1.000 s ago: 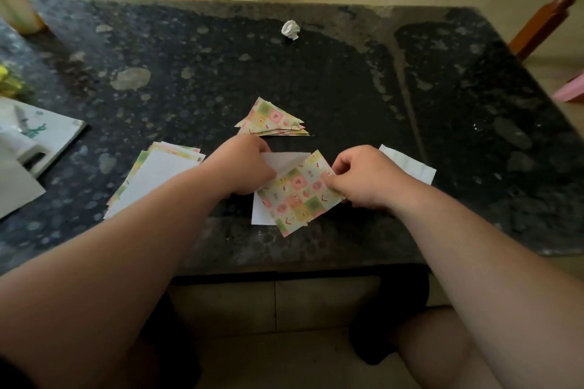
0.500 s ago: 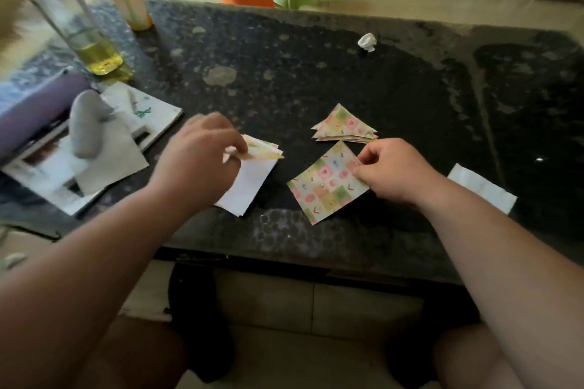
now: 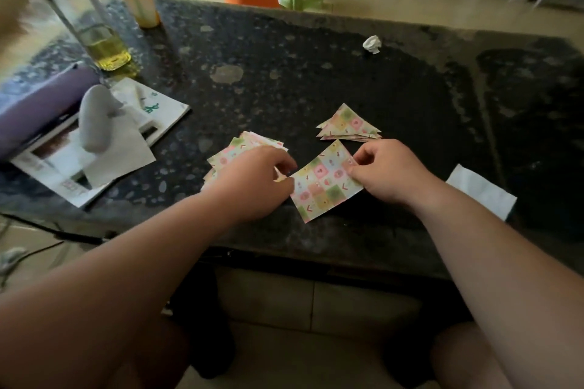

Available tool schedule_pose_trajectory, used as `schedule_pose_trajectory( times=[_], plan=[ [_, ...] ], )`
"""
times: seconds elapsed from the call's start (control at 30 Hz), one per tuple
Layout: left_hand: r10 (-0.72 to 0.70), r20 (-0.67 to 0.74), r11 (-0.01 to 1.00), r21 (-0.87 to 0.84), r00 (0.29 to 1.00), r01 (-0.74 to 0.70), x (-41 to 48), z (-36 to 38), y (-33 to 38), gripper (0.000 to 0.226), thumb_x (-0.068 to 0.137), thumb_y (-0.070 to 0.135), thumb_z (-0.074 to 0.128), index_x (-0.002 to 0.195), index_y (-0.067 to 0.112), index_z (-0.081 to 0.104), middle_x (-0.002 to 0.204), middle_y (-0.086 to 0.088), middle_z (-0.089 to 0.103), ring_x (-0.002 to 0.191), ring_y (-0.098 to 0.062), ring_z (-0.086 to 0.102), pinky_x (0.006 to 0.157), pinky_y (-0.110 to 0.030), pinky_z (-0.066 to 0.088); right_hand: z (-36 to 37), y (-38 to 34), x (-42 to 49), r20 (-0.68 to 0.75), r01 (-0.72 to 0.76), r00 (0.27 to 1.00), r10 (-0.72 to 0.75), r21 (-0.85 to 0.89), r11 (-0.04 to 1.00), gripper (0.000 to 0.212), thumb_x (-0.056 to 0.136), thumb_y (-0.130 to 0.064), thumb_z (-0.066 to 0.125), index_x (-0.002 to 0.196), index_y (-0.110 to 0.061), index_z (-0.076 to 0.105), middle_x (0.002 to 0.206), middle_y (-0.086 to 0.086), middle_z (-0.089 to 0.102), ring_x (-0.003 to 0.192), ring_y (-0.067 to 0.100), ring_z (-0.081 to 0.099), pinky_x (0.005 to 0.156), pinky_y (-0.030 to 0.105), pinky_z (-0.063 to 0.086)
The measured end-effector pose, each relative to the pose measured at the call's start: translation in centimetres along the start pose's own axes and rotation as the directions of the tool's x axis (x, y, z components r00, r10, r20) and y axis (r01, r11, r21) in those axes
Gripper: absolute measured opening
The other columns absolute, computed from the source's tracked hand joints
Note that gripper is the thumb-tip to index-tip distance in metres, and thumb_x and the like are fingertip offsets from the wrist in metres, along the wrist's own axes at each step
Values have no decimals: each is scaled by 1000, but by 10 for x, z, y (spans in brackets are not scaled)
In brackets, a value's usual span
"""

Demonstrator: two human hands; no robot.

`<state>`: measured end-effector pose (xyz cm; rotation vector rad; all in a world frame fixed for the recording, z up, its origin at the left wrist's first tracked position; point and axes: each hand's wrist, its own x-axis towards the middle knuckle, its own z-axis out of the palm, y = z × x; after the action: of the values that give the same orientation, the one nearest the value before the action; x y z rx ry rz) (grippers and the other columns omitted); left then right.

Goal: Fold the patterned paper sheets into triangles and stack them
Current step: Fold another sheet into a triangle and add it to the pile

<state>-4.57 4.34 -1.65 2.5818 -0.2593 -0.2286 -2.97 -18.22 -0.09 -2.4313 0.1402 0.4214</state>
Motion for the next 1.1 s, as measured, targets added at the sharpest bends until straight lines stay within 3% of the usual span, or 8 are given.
schedule_pose_trajectory(
  times=[0.17, 0.27, 0.37, 0.43, 0.5, 0.63, 0.73, 1.1],
  plan=[
    [69, -23, 987, -147, 997, -71, 19, 29, 31, 58, 90, 34, 71, 143, 30, 48, 135, 11, 50, 89, -5, 56, 78, -18, 43, -17, 18, -8, -37, 22, 999, -20, 39, 999, 3, 93, -29, 74, 90, -28, 75, 91, -11, 70, 87, 6, 65, 67, 22, 49],
    [82, -117, 981, -168, 990, -101, 32, 38, 51, 56, 90, 33, 72, 142, 33, 50, 136, 10, 50, 101, -14, 61, 88, -31, 52, -28, 35, -14, -186, 116, 978, -91, 129, 985, 4, 92, -27, 76, 91, -30, 78, 86, -20, 68, 81, -4, 64, 65, 12, 45],
    [237, -342, 951, -109, 909, -289, 40, 36, 74, 19, 89, 21, 71, 107, 27, 75, 105, 14, 60, 94, -12, 62, 86, -33, 52, -40, 52, -24, -474, 378, 820, -322, 25, 925, 7, 89, -20, 79, 94, -23, 82, 86, -18, 70, 84, 1, 63, 75, 11, 45],
    [340, -447, 912, -56, 827, -405, 41, 35, 83, 16, 85, 14, 67, 96, 20, 78, 98, 12, 65, 91, -14, 63, 82, -29, 51, -45, 64, -30, -545, 509, 676, -497, -142, 849, 8, 87, -14, 79, 92, -18, 81, 90, -10, 72, 87, 7, 60, 82, 17, 45],
    [419, -447, 885, 6, 790, -465, 41, 40, 84, 21, 81, 8, 64, 94, 16, 78, 99, 5, 70, 94, -19, 65, 86, -30, 51, -45, 78, -33, -535, 543, 622, -572, -231, 807, 10, 84, -8, 76, 91, -15, 79, 92, -4, 72, 90, 15, 60, 85, 20, 43],
    [443, -102, 892, 147, 891, -427, 32, 62, 71, 27, 84, 8, 66, 102, 23, 79, 109, 4, 69, 105, -23, 59, 95, -35, 47, -23, 104, -33, -375, 514, 705, -602, -316, 798, 15, 82, -10, 62, 85, -13, 77, 87, -1, 71, 84, 26, 60, 77, 40, 50],
    [331, 140, 896, 265, 933, -357, 15, 77, 65, 35, 91, 39, 65, 126, 38, 68, 124, 12, 57, 117, -16, 48, 100, -34, 37, 1, 113, -36, -169, 483, 807, -565, -362, 797, 26, 85, -21, 52, 84, -17, 78, 85, -2, 69, 83, 26, 58, 68, 46, 52],
    [292, 154, 950, 63, 944, -305, 15, 81, 61, 14, 98, 43, 61, 102, 37, 73, 110, 22, 58, 114, -4, 44, 102, -31, 29, 0, 101, -43, -9, 311, 946, -325, -264, 913, 17, 93, -40, 70, 101, -25, 73, 99, -13, 62, 97, 9, 54, 84, 30, 49]
  ],
)
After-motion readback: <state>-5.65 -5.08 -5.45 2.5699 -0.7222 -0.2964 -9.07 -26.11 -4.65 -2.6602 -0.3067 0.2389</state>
